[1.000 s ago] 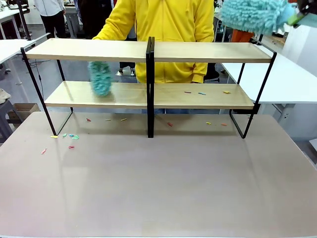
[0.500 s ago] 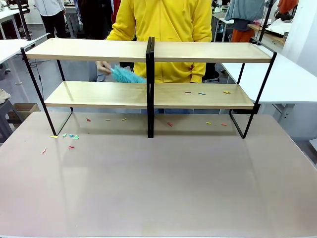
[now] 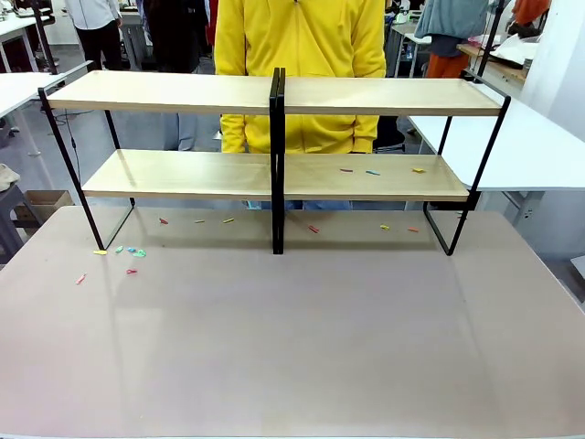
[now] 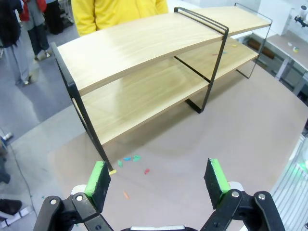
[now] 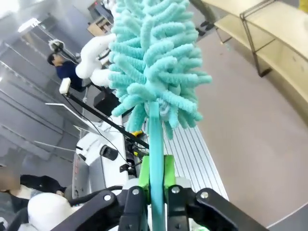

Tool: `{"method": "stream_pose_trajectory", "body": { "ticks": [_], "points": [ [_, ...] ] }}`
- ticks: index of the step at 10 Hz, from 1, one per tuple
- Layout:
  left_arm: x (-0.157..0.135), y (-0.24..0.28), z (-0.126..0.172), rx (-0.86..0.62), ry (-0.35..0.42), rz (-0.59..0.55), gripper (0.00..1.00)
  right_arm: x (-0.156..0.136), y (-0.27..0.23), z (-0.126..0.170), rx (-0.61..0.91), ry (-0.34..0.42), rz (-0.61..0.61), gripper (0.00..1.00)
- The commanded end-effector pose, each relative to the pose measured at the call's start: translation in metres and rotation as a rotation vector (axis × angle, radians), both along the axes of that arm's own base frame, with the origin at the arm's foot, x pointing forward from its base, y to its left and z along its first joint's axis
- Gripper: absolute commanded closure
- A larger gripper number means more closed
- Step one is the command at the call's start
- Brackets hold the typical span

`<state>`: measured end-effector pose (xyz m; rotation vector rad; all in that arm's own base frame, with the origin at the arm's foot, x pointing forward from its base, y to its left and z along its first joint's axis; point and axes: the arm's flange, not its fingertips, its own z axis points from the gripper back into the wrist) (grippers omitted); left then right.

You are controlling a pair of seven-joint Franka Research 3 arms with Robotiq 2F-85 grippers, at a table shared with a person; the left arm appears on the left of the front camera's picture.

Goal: Clean the shelves.
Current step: Clean a randomly selected level of the Shelf with the Duster, then clean another randomly selected level of the Shelf with the Duster.

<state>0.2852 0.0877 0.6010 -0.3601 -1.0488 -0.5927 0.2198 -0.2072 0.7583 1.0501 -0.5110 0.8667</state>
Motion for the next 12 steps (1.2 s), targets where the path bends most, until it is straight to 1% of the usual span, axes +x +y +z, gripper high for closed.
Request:
{"method": "stream_pose_trajectory", "body": {
  "ticks": [1, 2, 12],
  "points": [
    [0.001, 0.0, -0.001, -0.007, -0.004, -0.013, 0.0, -0.012, -0.007, -0.026, -0.045, -0.016, -0.04, 0.88],
    [0.001, 0.0, -0.001, -0.007, -0.004, -0.013, 0.0, 0.0, 0.0, 0.0, 0.0, 0.0, 0.0, 0.88],
    [0.001, 0.0, -0.001, -0.007, -0.004, -0.013, 0.0, 0.0, 0.0, 0.0, 0.0, 0.0, 0.0, 0.88]
  ]
}}
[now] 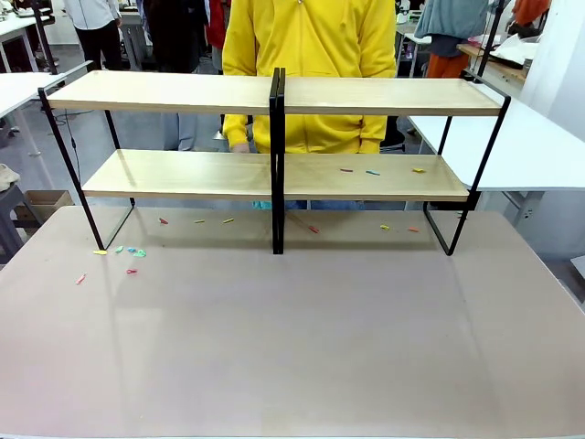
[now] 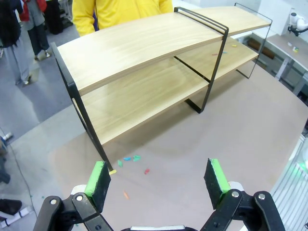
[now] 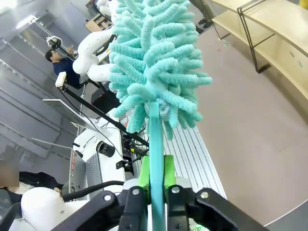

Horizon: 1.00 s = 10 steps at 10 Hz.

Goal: Clean the shelves.
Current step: Clean another randomly selected level of the Shelf with the Duster.

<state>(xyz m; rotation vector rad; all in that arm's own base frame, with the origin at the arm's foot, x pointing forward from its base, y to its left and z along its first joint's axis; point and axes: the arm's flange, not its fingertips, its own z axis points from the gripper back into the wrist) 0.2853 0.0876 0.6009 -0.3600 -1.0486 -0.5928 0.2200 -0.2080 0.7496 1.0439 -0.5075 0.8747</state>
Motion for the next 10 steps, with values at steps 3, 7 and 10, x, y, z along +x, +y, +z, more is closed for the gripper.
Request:
{"method": "stream_pose_trajectory", "body": {
  "ticks": [3, 7, 10],
  "points": [
    [0.0, 0.0, -0.001, -0.007, -0.004, -0.013, 0.0, 0.0, 0.001, 0.009, 0.007, 0.003, -0.006, 0.88],
    [0.0, 0.0, -0.001, -0.007, -0.004, -0.013, 0.0, -0.001, 0.049, -0.023, -0.177, 0.084, 0.084, 0.88],
    [0.0, 0.0, -0.001, -0.007, -0.004, -0.013, 0.0, -0.009, 0.111, -0.078, -0.471, 0.173, 0.192, 0.88]
  ]
}}
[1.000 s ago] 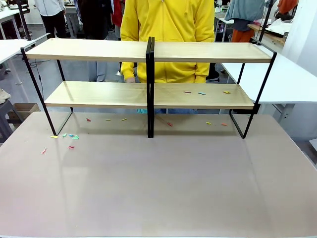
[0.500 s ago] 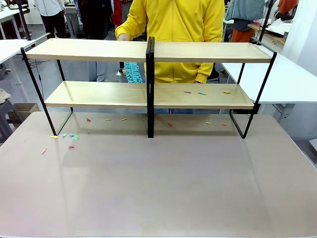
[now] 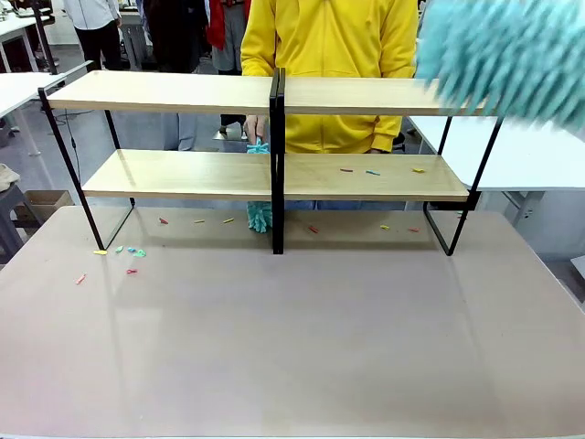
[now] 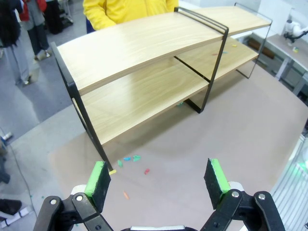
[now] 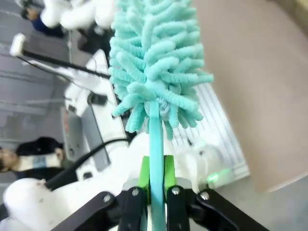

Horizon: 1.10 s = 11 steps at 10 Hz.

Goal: Clean the shelves.
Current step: Clean another randomly selected level of the Shelf with the Duster.

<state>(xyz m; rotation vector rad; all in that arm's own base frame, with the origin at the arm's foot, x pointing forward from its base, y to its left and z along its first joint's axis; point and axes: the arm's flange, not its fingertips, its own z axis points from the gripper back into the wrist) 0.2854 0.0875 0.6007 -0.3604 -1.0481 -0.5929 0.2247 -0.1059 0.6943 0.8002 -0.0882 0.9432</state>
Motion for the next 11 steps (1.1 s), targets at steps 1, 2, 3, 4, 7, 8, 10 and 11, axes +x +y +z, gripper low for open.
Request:
{"method": "stream_pose_trajectory", "body": {
  "ticks": [1, 2, 3, 4, 7, 8, 10, 11],
  "points": [
    [0.0, 0.0, -0.001, -0.007, -0.005, -0.012, 0.0, -0.02, 0.007, -0.027, -0.198, -0.039, 0.046, 0.88],
    [0.0, 0.0, -0.001, -0.007, -0.005, -0.012, 0.0, 0.0, 0.0, 0.0, 0.0, 0.0, 0.0, 0.88],
    [0.0, 0.0, -0.001, -0.007, -0.005, -0.012, 0.0, -0.005, 0.016, -0.015, -0.112, 0.026, 0.025, 0.88],
    [0.0, 0.0, -0.001, -0.007, -0.005, -0.012, 0.0, -0.009, 0.022, -0.014, -0.184, 0.053, 0.032, 0.88],
    [0.0, 0.0, -0.001, -0.007, -0.005, -0.012, 0.0, 0.038, 0.094, -0.066, -0.237, 0.071, -0.185, 0.88],
    [0.0, 0.0, -0.001, -0.007, -0.005, -0.012, 0.0, 0.056, 0.106, -0.077, -0.264, 0.046, -0.354, 0.88],
    [0.0, 0.0, -0.001, -0.007, -0.005, -0.012, 0.0, 0.095, 0.135, -0.107, -0.247, -0.008, -0.63, 0.88],
    [0.0, 0.0, -0.001, -0.007, -0.005, -0.012, 0.0, 0.094, 0.143, -0.113, -0.267, 0.029, -0.514, 0.88]
  ]
}}
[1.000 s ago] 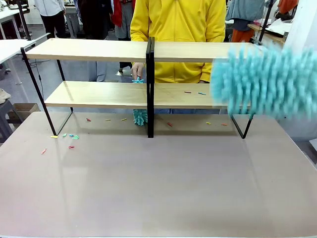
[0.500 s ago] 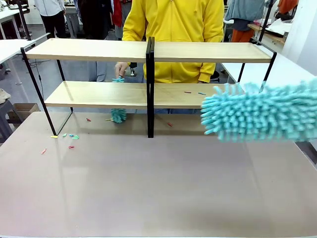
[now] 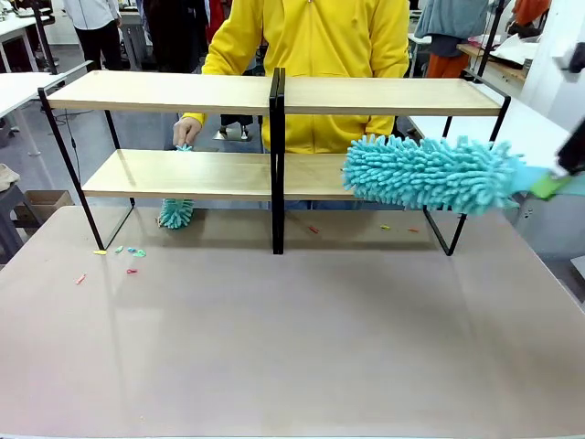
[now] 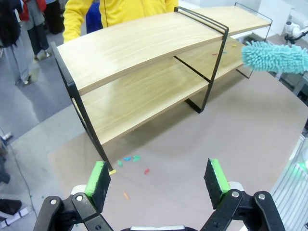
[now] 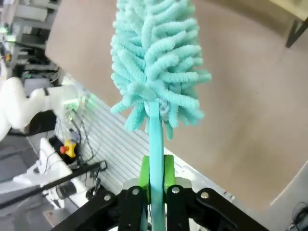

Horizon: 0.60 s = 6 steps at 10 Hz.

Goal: Clean the shelves.
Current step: Clean another randomly selected level of the Shelf with the Duster.

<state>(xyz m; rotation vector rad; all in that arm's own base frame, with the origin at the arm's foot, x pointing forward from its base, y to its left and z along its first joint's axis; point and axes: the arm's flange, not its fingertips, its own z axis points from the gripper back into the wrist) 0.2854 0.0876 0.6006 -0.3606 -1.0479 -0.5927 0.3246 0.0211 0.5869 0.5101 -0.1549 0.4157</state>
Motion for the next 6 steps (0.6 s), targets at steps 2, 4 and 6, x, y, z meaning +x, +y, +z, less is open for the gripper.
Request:
{"method": "stream_pose_trajectory", "body": {
  "ticks": [2, 4, 6],
  "points": [
    [0.0, 0.0, 0.0, -0.007, -0.005, -0.012, 0.0, -0.011, -0.013, 0.014, 0.012, 0.018, 0.051, 0.88],
    [0.0, 0.0, 0.0, -0.007, -0.005, -0.012, 0.0, 0.016, 0.023, -0.014, -0.031, -0.018, -0.065, 0.88],
    [0.0, 0.0, 0.0, -0.007, -0.005, -0.012, 0.0, 0.047, 0.055, -0.031, 0.002, -0.036, -0.076, 0.88]
  ]
}}
